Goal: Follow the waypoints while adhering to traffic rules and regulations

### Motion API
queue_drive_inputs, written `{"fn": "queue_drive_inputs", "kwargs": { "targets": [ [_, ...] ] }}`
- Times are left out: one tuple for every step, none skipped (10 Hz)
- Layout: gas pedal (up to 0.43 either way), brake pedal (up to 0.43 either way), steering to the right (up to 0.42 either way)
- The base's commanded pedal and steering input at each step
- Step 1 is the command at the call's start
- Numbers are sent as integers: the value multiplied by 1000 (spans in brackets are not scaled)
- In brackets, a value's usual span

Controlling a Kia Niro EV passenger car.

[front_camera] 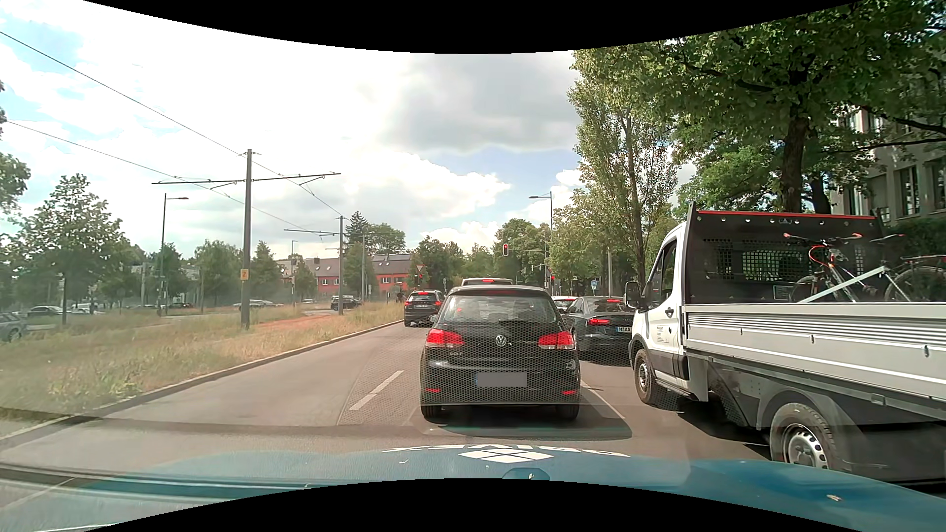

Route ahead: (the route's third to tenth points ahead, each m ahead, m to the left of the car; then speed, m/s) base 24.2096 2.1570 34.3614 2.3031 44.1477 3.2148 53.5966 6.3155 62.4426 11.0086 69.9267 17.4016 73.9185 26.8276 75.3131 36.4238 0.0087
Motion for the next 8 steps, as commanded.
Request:
{"fn": "queue_drive_inputs", "kwargs": {
  "targets": [
    [0, 250, 3],
    [0, 250, 3],
    [0, 250, 3],
    [0, 250, 3],
    [0, 250, 3],
    [0, 250, 3],
    [0, 250, 3],
    [0, 256, 3]
  ]
}}
